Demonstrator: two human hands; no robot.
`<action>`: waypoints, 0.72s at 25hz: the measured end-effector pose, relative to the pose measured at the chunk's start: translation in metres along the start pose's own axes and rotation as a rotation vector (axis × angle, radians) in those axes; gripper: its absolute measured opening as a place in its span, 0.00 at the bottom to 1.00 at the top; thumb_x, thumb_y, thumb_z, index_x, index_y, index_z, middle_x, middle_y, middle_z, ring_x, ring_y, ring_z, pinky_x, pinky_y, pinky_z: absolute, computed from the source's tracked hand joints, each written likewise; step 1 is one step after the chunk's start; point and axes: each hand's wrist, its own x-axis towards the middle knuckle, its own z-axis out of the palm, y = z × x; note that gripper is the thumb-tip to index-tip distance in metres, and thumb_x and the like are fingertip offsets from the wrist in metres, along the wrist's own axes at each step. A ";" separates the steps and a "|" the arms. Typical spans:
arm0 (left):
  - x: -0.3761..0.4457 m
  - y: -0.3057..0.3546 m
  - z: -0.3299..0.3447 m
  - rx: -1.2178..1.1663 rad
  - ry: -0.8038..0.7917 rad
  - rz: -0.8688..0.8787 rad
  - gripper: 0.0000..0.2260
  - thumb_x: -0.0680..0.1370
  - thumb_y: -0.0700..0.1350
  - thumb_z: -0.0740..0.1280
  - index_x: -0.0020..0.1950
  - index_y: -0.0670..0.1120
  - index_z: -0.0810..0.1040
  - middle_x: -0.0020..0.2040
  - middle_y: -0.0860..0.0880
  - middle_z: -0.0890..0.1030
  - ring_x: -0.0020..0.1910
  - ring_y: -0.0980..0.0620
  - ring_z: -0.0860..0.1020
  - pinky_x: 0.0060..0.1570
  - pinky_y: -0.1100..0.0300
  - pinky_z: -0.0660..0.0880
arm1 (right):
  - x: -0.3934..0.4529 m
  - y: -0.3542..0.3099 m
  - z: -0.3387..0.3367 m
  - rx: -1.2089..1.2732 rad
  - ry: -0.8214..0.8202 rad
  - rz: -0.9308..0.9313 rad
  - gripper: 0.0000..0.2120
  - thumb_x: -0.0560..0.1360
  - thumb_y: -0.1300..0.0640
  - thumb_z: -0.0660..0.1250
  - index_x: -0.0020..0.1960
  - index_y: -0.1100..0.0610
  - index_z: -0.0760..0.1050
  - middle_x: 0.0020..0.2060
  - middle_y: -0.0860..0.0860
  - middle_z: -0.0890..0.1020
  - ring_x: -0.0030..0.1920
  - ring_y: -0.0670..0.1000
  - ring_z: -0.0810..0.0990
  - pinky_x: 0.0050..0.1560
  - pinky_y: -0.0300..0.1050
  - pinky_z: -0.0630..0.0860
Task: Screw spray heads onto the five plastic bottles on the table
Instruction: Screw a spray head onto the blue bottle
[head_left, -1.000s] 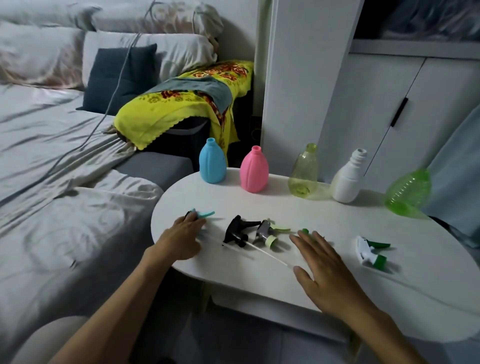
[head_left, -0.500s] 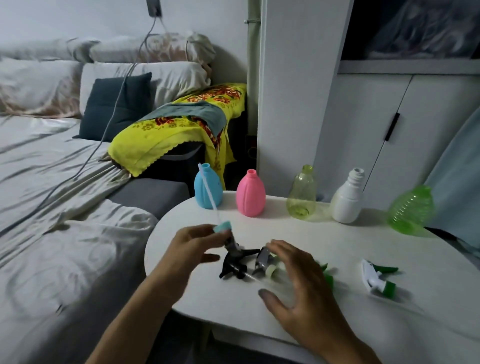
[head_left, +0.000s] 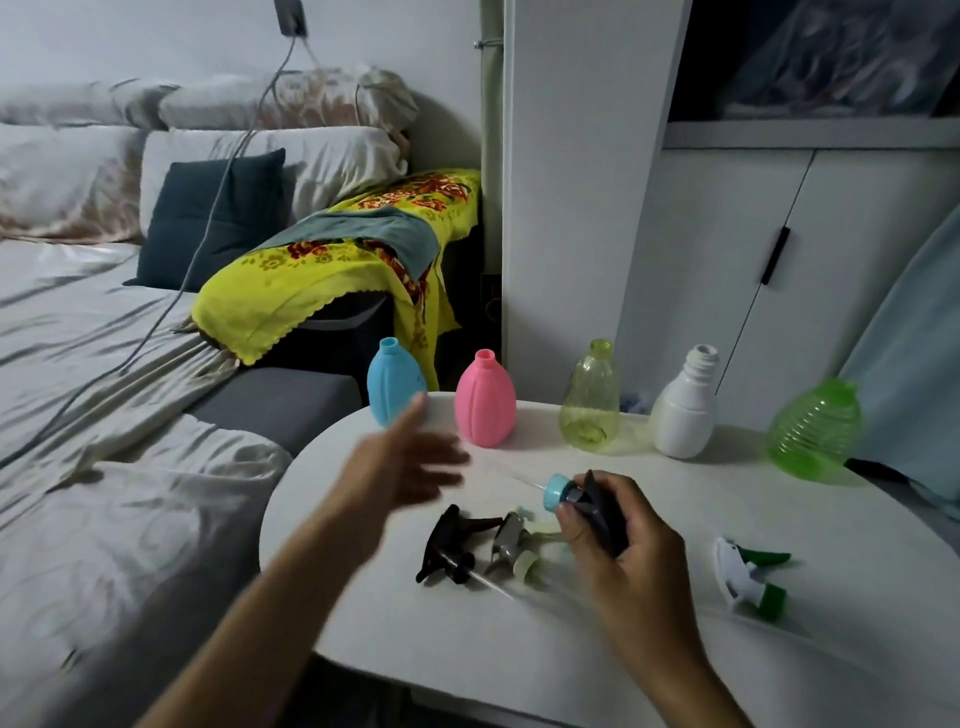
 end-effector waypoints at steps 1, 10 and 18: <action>0.024 0.006 -0.019 -0.024 0.180 0.053 0.20 0.79 0.57 0.64 0.56 0.42 0.82 0.46 0.46 0.87 0.42 0.47 0.85 0.40 0.57 0.78 | 0.003 0.005 -0.002 0.049 -0.013 0.047 0.06 0.75 0.56 0.72 0.47 0.46 0.77 0.42 0.38 0.84 0.42 0.39 0.83 0.39 0.28 0.74; 0.184 -0.046 -0.057 0.396 0.525 0.285 0.45 0.59 0.48 0.84 0.71 0.50 0.63 0.65 0.45 0.71 0.61 0.46 0.72 0.59 0.46 0.75 | 0.027 0.038 -0.002 0.413 -0.019 0.421 0.11 0.73 0.63 0.72 0.45 0.47 0.83 0.38 0.54 0.88 0.36 0.51 0.86 0.40 0.42 0.80; 0.159 -0.034 -0.050 0.423 0.483 0.381 0.36 0.59 0.50 0.83 0.61 0.51 0.68 0.55 0.47 0.76 0.53 0.46 0.78 0.44 0.50 0.81 | 0.039 0.034 -0.038 0.374 0.002 0.416 0.12 0.67 0.63 0.77 0.44 0.48 0.84 0.34 0.50 0.86 0.35 0.46 0.84 0.38 0.41 0.79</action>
